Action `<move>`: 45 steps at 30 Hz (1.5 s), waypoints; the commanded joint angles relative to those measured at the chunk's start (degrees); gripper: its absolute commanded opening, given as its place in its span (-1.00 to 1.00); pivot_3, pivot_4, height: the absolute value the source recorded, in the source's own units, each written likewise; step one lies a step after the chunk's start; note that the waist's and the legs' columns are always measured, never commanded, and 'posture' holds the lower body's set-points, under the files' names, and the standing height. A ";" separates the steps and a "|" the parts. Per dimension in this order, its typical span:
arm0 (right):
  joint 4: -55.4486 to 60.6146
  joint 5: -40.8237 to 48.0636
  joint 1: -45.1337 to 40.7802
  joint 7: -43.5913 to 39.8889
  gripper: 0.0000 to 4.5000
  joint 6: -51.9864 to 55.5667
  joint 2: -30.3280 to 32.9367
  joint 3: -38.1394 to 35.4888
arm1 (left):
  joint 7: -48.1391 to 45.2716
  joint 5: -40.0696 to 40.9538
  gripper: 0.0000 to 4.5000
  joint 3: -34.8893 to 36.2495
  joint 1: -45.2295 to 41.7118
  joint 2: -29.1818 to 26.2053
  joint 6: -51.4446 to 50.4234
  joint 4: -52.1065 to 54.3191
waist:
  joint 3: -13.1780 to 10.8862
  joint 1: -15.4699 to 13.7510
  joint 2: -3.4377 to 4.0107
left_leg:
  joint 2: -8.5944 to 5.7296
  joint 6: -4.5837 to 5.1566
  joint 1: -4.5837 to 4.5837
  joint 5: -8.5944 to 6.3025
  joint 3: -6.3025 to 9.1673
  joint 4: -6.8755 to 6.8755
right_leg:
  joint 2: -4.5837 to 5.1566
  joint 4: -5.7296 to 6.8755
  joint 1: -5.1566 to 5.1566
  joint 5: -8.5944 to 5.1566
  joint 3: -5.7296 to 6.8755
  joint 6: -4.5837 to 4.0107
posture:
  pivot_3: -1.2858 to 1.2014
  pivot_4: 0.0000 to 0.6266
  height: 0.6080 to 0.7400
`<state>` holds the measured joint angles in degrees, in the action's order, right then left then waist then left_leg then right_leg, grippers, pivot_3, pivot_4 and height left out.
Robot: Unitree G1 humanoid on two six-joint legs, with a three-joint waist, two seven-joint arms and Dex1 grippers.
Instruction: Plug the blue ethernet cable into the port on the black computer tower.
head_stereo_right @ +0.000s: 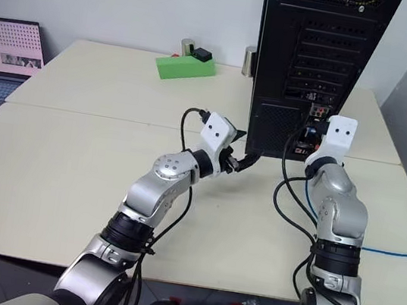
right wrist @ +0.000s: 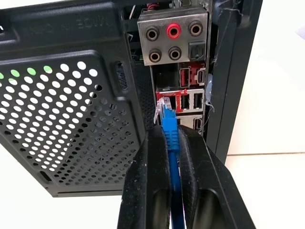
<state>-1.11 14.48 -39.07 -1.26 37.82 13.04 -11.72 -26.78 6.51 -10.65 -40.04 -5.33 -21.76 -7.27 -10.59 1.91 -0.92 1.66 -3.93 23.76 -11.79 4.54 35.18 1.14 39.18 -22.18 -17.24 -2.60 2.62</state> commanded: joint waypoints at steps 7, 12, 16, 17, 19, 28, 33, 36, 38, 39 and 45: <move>-0.14 -0.92 -1.92 -0.61 -1.00 -2.68 1.18 0.19 | -0.55 0.37 0.62 0.48 0.10 -0.09 1.51 2.45 | 0.00 0.00 0.00 | 0.00 0.00 0.00 0.00 0.00 0.00 | 0.00 0.00 0.00 0.00 0.00 0.00 | 0.03 -0.52 1.00; -1.01 -1.15 -2.35 -0.55 -1.00 -3.14 1.36 0.32 | -0.55 0.29 0.62 0.42 0.16 -0.14 1.53 2.46 | 0.00 0.00 0.00 | 0.00 0.00 0.00 0.00 0.00 0.00 | 0.00 0.00 0.00 0.00 0.00 0.00 | 0.03 -0.52 1.00; -1.83 -1.81 -2.65 -0.49 -1.00 -3.65 1.58 0.53 | -0.53 0.23 0.62 0.37 0.22 -0.15 1.58 2.49 | 0.00 0.00 0.00 | 0.00 0.00 0.00 0.00 0.00 0.00 | 0.00 0.00 0.00 0.00 0.00 0.00 | 0.03 -0.52 1.00; -1.94 -2.04 -2.70 -0.48 -1.00 -3.74 1.69 0.60 | -0.50 0.21 0.62 0.34 0.25 -0.14 1.57 2.53 | 0.00 -0.01 0.00 | 0.00 0.00 0.00 0.00 0.00 0.00 | 0.00 0.00 0.00 0.00 0.00 0.00 | 0.03 -0.52 1.00; -2.12 -2.33 -2.79 -0.50 -1.00 -3.80 1.72 0.61 | -0.50 0.22 0.62 0.33 0.29 -0.13 1.57 2.58 | 0.00 -0.01 0.00 | 0.00 0.00 0.00 0.00 0.00 0.00 | 0.00 0.00 0.00 0.00 0.00 0.00 | 0.03 -0.52 1.00; -3.30 -2.95 -3.77 -0.50 -1.00 -3.66 1.66 0.86 | -0.47 0.08 0.62 0.24 0.25 -0.08 2.03 2.24 | 0.00 0.00 0.00 | 0.00 0.00 0.00 0.00 0.00 0.00 | 0.00 -0.01 0.00 0.00 0.00 0.00 | 0.03 -0.52 1.00; -4.62 -2.70 -5.43 -0.48 -1.00 -3.49 1.47 0.70 | -0.49 0.03 0.62 -0.02 0.50 0.05 2.17 2.71 | 0.00 0.04 0.00 | 0.00 0.00 0.00 0.00 -0.01 0.00 | 0.00 -0.01 -0.01 0.00 -0.01 0.00 | 0.03 -0.52 1.00; -5.62 -2.44 -6.35 -0.68 -1.00 -3.51 1.51 0.56 | -0.58 0.03 0.62 -0.15 0.63 0.09 2.16 2.90 | 0.00 0.17 0.00 | 0.00 0.00 0.00 0.00 -0.01 0.00 | 0.00 0.00 -0.01 0.00 -0.03 0.00 | 0.03 -0.52 1.00; -6.23 -2.36 -6.80 -0.85 -1.00 -3.54 1.58 0.56 | -0.60 0.03 0.62 -0.16 0.64 0.12 2.18 2.86 | 0.00 0.28 0.00 | 0.00 0.00 -0.01 0.00 -0.01 0.00 | 0.00 0.02 -0.01 0.00 -0.03 0.00 | 0.03 -0.52 1.00; -6.51 -2.36 -6.96 -0.97 -1.00 -3.59 1.63 0.58 | -0.58 0.03 0.62 -0.17 0.63 0.16 2.17 2.84 | 0.00 0.40 0.00 | 0.00 0.00 -0.02 0.00 -0.01 0.00 | 0.00 0.03 -0.01 0.00 -0.03 0.00 | 0.03 -0.52 1.00; -7.99 -2.68 -7.71 -1.41 -1.00 -4.01 1.73 0.80 | -0.69 0.16 0.62 -0.19 0.69 0.29 2.17 2.93 | 0.00 0.76 0.00 | 0.00 0.00 -0.03 0.00 -0.01 0.01 | 0.00 0.06 -0.01 0.01 -0.04 0.01 | 0.03 -0.52 1.00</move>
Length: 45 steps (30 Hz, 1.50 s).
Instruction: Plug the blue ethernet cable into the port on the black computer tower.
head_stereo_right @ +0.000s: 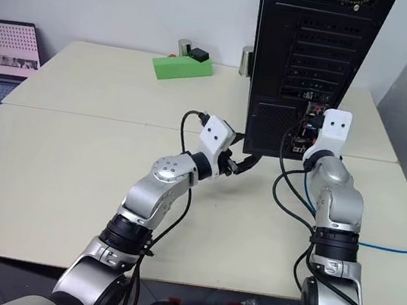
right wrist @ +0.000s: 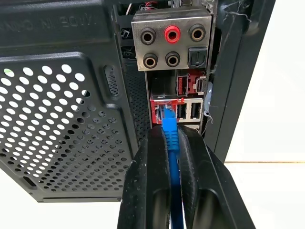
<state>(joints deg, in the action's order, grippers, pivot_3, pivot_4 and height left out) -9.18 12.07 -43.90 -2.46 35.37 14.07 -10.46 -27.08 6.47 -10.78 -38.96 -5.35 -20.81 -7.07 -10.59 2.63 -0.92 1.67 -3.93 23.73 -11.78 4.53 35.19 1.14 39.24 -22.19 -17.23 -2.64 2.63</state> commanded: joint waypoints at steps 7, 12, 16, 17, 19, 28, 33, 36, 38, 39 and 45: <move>-1.04 -0.12 -3.46 -0.47 -1.00 -1.98 0.79 -0.59 | -0.73 0.58 0.62 0.05 -0.33 0.40 1.08 2.95 | 0.00 0.34 0.00 | 0.00 0.00 -0.03 0.00 0.00 0.01 | 0.00 0.06 0.00 0.00 -0.02 0.00 | 0.03 -0.52 1.00; -2.31 0.31 -4.42 -0.60 -1.00 -2.31 0.75 -1.18 | -0.81 0.47 0.62 0.10 -0.55 0.58 1.26 2.70 | 0.00 0.52 0.00 | 0.00 0.00 -0.05 0.00 -0.03 0.01 | 0.00 0.10 0.00 0.00 -0.04 0.00 | 0.03 -0.52 1.00; -2.30 0.45 -4.30 -0.64 -1.00 -2.32 0.68 -1.18 | -0.97 0.45 0.62 0.17 -0.34 0.63 1.25 2.89 | 0.00 0.62 0.00 | 0.00 0.00 -0.08 0.00 -0.04 0.02 | 0.00 0.14 0.00 0.00 -0.06 0.00 | 0.03 -0.52 1.00; -2.26 0.48 -4.25 -0.66 -1.00 -2.31 0.70 -1.16 | -1.01 0.48 0.62 0.19 -0.28 0.68 1.23 2.95 | 0.00 0.63 0.00 | 0.00 0.00 -0.08 0.00 -0.04 0.02 | 0.00 0.14 0.00 0.00 -0.06 0.00 | 0.03 -0.52 1.00; -2.36 0.48 -4.23 -0.83 -1.00 -2.24 0.77 -1.03 | -1.13 0.53 0.62 0.25 -0.37 0.73 1.25 2.77 | 0.00 0.63 0.00 | 0.00 0.00 -0.08 0.00 -0.04 0.02 | 0.00 0.14 0.00 0.00 -0.07 0.00 | 0.03 -0.52 1.00; 2.94 0.94 0.60 -3.31 -0.40 -1.25 1.81 -0.29 | -2.51 1.36 0.62 1.16 -0.71 -0.27 1.14 1.95 | 0.00 0.40 0.00 | 0.00 0.00 -0.06 0.00 -0.03 0.00 | 0.00 0.11 -0.01 0.00 -0.04 0.00 | 0.03 -0.52 1.00; 10.48 1.77 6.74 -6.41 0.01 0.54 3.86 0.12 | -4.40 1.50 0.80 1.59 -0.81 -2.08 1.38 1.23 | 0.00 0.10 0.00 | 0.00 0.00 0.07 0.00 -0.03 -0.03 | 0.01 -0.08 -0.04 0.00 -0.03 0.00 | 0.03 -0.52 1.00; 16.24 2.79 11.24 -9.80 0.36 1.09 6.14 0.11 | -6.65 1.54 1.00 1.89 -0.78 -4.23 1.10 0.84 | -0.01 -0.01 0.01 | -0.01 0.00 0.08 0.00 -0.02 -0.03 | 0.02 -0.11 -0.04 0.00 -0.01 0.00 | 0.03 -0.52 1.00; 20.22 4.65 14.68 -13.41 0.53 1.07 8.70 -1.09 | -9.25 1.45 1.00 1.68 -0.73 -6.70 0.33 0.80 | -0.01 -0.04 0.01 | -0.01 0.00 0.08 0.00 -0.02 -0.03 | 0.01 -0.11 -0.03 0.00 0.01 0.00 | 0.03 -0.52 1.00; 21.56 5.47 15.82 -14.87 0.64 0.84 9.65 -1.40 | -10.07 1.14 1.00 1.46 -0.76 -7.76 -0.11 0.72 | -0.01 0.06 0.01 | -0.01 0.00 0.07 -0.01 -0.01 -0.03 | 0.01 -0.12 -0.03 -0.01 0.01 0.01 | 0.03 -0.52 1.00; 30.06 14.30 24.52 -30.29 0.96 -4.43 17.72 -7.11 | -25.03 5.86 1.00 3.12 4.23 -19.53 1.97 7.43 | -0.02 0.41 0.02 | 0.01 0.01 0.04 -0.01 -0.01 -0.10 | -0.01 -0.16 -0.02 -0.01 0.00 0.01 | 0.03 -0.52 1.00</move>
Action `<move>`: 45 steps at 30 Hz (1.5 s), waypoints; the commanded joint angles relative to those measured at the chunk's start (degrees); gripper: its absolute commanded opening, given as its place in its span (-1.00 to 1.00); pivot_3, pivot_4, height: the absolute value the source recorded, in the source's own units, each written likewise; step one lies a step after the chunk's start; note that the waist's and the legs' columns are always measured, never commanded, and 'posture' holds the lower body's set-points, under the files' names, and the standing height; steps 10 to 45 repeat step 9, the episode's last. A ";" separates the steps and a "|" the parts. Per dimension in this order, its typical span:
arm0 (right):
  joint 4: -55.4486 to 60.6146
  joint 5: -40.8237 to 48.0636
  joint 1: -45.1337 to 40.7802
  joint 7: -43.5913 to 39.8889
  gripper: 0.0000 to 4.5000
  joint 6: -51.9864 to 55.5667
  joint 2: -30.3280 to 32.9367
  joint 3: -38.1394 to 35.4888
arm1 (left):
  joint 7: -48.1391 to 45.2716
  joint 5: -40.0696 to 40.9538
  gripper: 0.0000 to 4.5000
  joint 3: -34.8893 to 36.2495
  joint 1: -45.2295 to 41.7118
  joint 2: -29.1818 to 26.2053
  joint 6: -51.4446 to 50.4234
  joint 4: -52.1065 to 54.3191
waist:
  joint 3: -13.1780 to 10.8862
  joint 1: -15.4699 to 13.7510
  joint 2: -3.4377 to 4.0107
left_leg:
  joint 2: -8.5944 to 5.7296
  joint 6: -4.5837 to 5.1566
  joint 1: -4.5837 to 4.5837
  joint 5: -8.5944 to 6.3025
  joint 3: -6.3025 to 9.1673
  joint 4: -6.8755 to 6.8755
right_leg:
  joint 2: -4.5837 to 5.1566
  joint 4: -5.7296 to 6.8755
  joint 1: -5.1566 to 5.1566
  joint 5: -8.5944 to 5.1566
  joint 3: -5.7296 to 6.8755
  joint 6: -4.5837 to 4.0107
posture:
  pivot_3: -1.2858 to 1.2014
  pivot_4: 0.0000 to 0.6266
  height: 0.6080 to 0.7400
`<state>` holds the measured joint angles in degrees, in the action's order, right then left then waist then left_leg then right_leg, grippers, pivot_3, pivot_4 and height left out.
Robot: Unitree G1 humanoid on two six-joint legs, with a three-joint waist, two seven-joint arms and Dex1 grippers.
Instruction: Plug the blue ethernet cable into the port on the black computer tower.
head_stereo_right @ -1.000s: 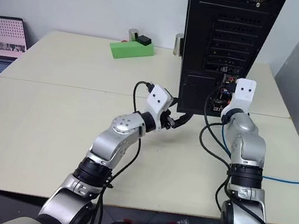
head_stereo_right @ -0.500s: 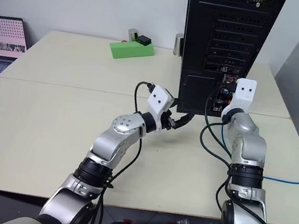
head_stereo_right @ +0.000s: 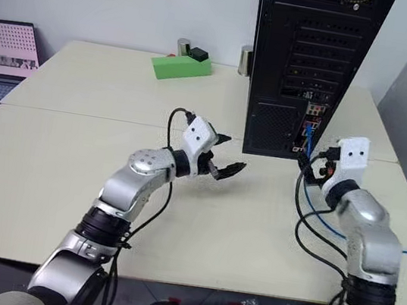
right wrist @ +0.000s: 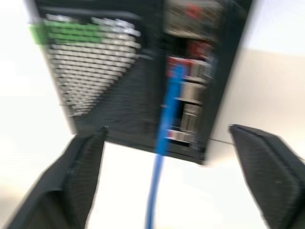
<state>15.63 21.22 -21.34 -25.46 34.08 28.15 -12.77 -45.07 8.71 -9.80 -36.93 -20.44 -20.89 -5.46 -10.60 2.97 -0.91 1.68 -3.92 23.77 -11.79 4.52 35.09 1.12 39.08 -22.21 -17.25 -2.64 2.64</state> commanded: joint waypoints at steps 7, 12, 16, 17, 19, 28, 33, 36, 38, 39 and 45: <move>3.30 8.98 1.25 -13.69 0.96 -2.36 9.57 -5.41 | -10.72 9.33 1.00 9.56 2.39 -10.75 0.42 2.73 | -0.03 -0.06 0.00 | 0.01 0.01 -0.05 0.00 0.04 0.06 | 0.01 0.01 0.09 0.00 0.05 0.01 | 0.03 -0.52 1.00; 1.84 8.94 0.63 -14.42 0.96 -2.71 10.21 -4.88 | -11.56 9.65 1.00 10.20 2.47 -12.03 0.52 2.37 | -0.03 -0.07 0.00 | 0.01 0.00 -0.03 0.00 0.04 0.05 | 0.01 -0.01 0.08 0.00 0.05 0.01 | 0.03 -0.52 1.00; 1.84 8.94 0.63 -14.42 0.96 -2.71 10.21 -4.88 | -11.56 9.65 1.00 10.20 2.47 -12.03 0.52 2.37 | -0.03 -0.07 0.00 | 0.01 0.00 -0.03 0.00 0.04 0.05 | 0.01 -0.01 0.08 0.00 0.05 0.01 | 0.03 -0.52 1.00; 1.84 8.94 0.63 -14.42 0.96 -2.71 10.21 -4.88 | -11.56 9.65 1.00 10.20 2.47 -12.03 0.52 2.37 | -0.03 -0.07 0.00 | 0.01 0.00 -0.03 0.00 0.04 0.05 | 0.01 -0.01 0.08 0.00 0.05 0.01 | 0.03 -0.52 1.00; 1.84 8.94 0.63 -14.42 0.96 -2.71 10.21 -4.88 | -11.56 9.65 1.00 10.20 2.47 -12.03 0.52 2.37 | -0.03 -0.07 0.00 | 0.01 0.00 -0.03 0.00 0.04 0.05 | 0.01 -0.01 0.08 0.00 0.05 0.01 | 0.03 -0.52 1.00; 1.84 8.94 0.63 -14.42 0.96 -2.71 10.21 -4.88 | -11.56 9.65 1.00 10.20 2.47 -12.03 0.52 2.37 | -0.03 -0.07 0.00 | 0.01 0.00 -0.03 0.00 0.04 0.05 | 0.01 -0.01 0.08 0.00 0.05 0.01 | 0.03 -0.52 1.00; 1.84 8.94 0.63 -14.42 0.96 -2.71 10.21 -4.88 | -11.56 9.65 1.00 10.20 2.47 -12.03 0.52 2.37 | -0.03 -0.07 0.00 | 0.01 0.00 -0.03 0.00 0.04 0.05 | 0.01 -0.01 0.08 0.00 0.05 0.01 | 0.03 -0.52 1.00; 1.84 8.94 0.63 -14.42 0.96 -2.71 10.21 -4.88 | -11.56 9.65 1.00 10.20 2.47 -12.03 0.52 2.37 | -0.03 -0.07 0.00 | 0.01 0.00 -0.03 0.00 0.04 0.05 | 0.01 -0.01 0.08 0.00 0.05 0.01 | 0.03 -0.52 1.00; 1.84 8.94 0.63 -14.42 0.96 -2.71 10.21 -4.88 | -11.56 9.65 1.00 10.20 2.47 -12.03 0.52 2.37 | -0.03 -0.07 0.00 | 0.01 0.00 -0.03 0.00 0.04 0.05 | 0.01 -0.01 0.08 0.00 0.05 0.01 | 0.03 -0.52 1.00; 1.84 8.94 0.63 -14.42 0.96 -2.71 10.21 -4.88 | -11.56 9.65 1.00 10.20 2.47 -12.03 0.52 2.37 | -0.03 -0.07 0.00 | 0.01 0.00 -0.03 0.00 0.04 0.05 | 0.01 -0.01 0.08 0.00 0.05 0.01 | 0.03 -0.52 1.00; 1.84 8.94 0.63 -14.42 0.96 -2.71 10.21 -4.88 | -11.56 9.65 1.00 10.20 2.47 -12.03 0.52 2.37 | -0.03 -0.07 0.00 | 0.01 0.00 -0.03 0.00 0.04 0.05 | 0.01 -0.01 0.08 0.00 0.05 0.01 | 0.03 -0.52 1.00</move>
